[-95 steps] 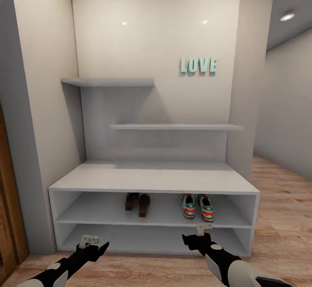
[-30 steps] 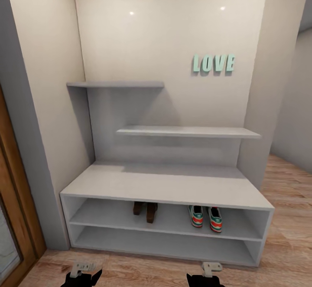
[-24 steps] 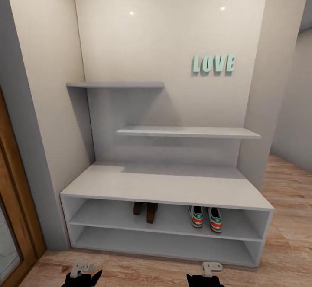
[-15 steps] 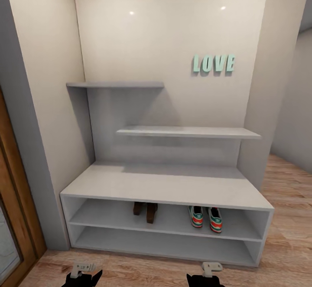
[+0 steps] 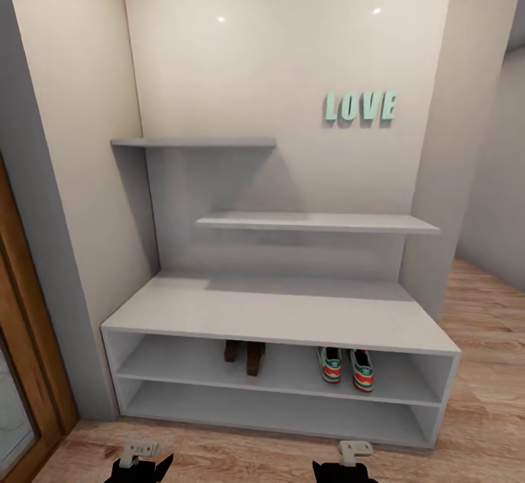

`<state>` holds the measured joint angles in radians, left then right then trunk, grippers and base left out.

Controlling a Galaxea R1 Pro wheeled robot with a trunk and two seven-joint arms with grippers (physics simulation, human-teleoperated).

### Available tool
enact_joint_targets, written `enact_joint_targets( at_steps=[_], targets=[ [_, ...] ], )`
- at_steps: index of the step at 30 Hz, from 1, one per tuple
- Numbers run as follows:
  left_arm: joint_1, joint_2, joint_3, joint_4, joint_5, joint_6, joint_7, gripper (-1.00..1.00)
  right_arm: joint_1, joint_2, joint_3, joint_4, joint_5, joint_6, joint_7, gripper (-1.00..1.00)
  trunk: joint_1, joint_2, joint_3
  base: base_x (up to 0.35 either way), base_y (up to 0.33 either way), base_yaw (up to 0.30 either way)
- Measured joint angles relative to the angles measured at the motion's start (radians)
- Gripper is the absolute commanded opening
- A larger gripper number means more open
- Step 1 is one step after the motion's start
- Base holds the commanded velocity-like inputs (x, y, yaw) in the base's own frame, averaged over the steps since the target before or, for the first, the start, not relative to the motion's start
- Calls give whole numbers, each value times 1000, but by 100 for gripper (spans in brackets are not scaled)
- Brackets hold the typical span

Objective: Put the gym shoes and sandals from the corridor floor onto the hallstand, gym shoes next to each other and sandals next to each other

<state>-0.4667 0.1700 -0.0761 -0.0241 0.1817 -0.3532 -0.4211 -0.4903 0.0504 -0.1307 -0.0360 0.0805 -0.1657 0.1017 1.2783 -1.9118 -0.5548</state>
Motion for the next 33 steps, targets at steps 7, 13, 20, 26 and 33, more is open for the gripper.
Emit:
enact_joint_targets(
  at_steps=[7,13,20,26,33],
  targets=[
    [0,0,0,0,0,0,0,100,0,0,0,0,0,0,0,100,-27,49,11,0,0,0],
    [0,0,0,0,0,0,0,100,0,0,0,0,0,0,0,100,-50,91,20,0,0,0],
    [1,0,0,0,0,0,0,100,0,0,0,0,0,0,0,100,-77,140,30,0,0,0],
    [0,0,0,0,0,0,0,100,0,0,0,0,0,0,0,100,-100,182,39,0,0,0],
    [0,0,0,0,0,0,0,100,0,0,0,0,0,0,0,100,-127,231,49,0,0,0]
  ],
)
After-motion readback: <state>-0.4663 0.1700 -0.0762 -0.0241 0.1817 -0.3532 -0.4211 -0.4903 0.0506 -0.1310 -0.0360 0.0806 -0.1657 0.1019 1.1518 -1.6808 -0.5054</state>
